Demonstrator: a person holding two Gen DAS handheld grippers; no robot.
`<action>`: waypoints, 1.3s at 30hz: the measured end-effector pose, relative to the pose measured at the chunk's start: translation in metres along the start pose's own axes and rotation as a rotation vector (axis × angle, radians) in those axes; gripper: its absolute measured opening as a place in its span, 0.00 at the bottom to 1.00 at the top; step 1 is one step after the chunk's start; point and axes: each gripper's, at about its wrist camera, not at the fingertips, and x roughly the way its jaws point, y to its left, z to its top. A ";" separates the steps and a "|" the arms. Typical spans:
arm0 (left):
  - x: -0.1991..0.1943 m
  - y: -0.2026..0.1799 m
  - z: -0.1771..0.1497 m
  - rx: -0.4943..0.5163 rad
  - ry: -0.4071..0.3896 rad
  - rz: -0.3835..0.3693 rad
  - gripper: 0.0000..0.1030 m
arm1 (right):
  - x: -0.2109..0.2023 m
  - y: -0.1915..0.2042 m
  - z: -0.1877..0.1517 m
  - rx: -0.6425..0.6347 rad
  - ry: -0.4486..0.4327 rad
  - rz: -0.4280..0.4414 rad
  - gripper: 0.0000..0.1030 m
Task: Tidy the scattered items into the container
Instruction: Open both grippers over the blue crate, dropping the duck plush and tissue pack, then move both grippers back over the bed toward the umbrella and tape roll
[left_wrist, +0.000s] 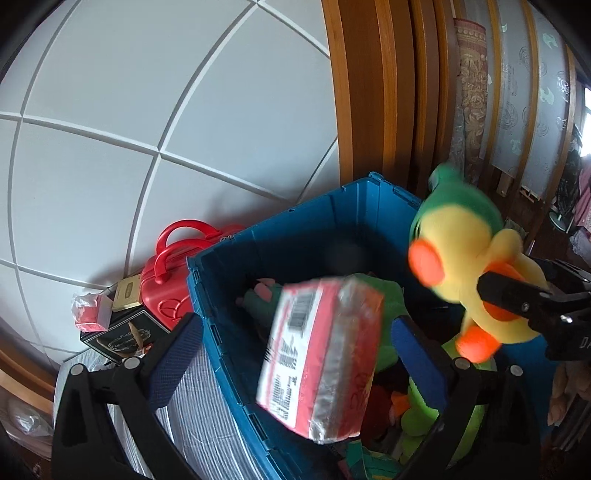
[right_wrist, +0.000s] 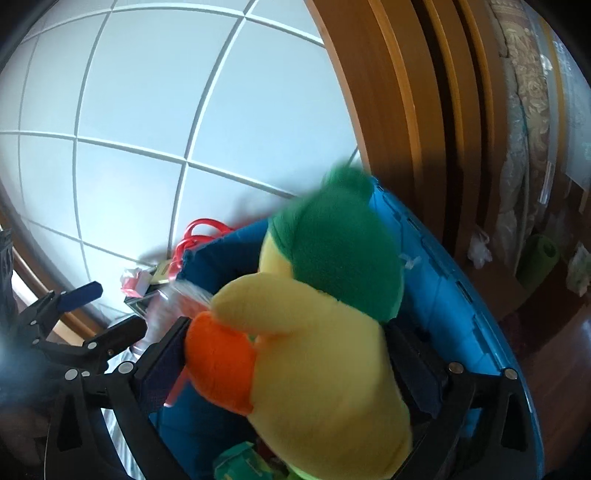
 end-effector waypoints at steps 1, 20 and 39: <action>0.003 0.001 -0.002 0.001 0.013 -0.002 1.00 | 0.000 0.000 -0.002 -0.001 -0.006 0.001 1.00; -0.014 0.071 -0.055 -0.071 0.038 0.029 1.00 | -0.012 0.105 -0.039 -0.110 0.029 0.149 1.00; -0.039 0.272 -0.175 -0.209 0.088 0.120 1.00 | 0.035 0.291 -0.102 -0.204 0.104 0.159 1.00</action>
